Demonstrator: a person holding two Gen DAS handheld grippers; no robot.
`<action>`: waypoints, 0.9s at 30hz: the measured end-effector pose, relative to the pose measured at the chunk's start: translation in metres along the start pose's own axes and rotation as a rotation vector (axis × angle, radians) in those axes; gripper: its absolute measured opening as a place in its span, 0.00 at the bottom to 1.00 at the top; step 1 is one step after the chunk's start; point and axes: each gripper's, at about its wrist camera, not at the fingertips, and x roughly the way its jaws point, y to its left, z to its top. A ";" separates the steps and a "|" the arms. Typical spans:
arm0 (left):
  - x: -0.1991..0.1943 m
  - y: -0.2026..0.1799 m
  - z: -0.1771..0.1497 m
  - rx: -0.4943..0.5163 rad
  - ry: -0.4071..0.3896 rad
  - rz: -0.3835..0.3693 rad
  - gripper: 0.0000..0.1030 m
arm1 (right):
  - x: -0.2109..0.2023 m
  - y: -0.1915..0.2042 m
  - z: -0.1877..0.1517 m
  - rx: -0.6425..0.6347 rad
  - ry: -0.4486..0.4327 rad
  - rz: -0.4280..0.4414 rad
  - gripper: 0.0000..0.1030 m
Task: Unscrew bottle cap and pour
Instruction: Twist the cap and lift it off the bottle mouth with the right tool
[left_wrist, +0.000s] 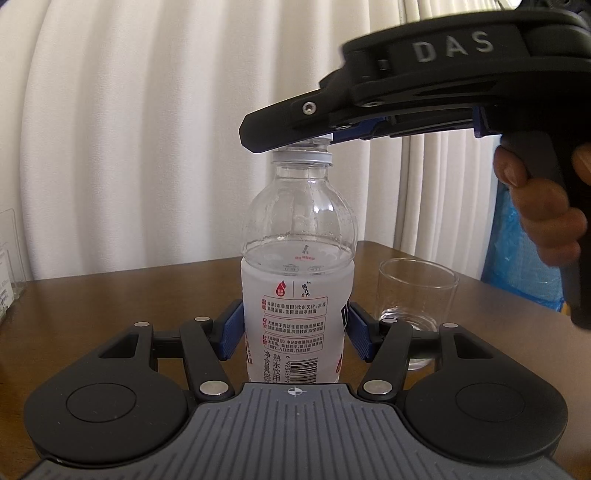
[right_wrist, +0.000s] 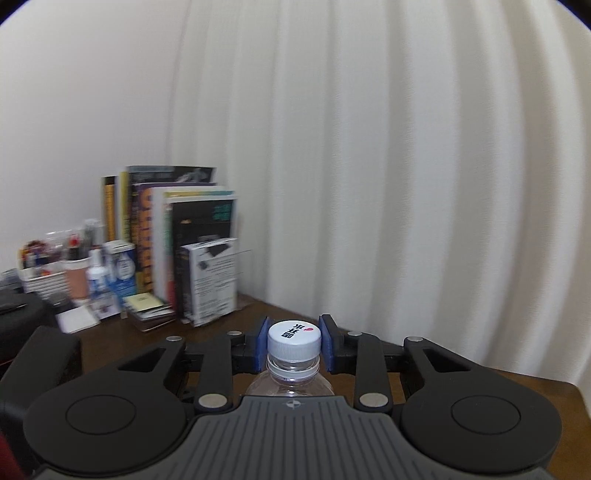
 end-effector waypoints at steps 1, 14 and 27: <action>0.000 0.000 0.000 0.001 0.000 0.000 0.57 | 0.000 -0.004 0.002 -0.017 0.007 0.034 0.31; 0.000 -0.003 -0.001 0.008 0.000 0.002 0.57 | 0.006 -0.037 0.015 -0.086 0.055 0.304 0.31; 0.000 -0.004 -0.004 0.008 0.001 0.002 0.57 | 0.007 -0.057 0.018 -0.082 0.020 0.413 0.31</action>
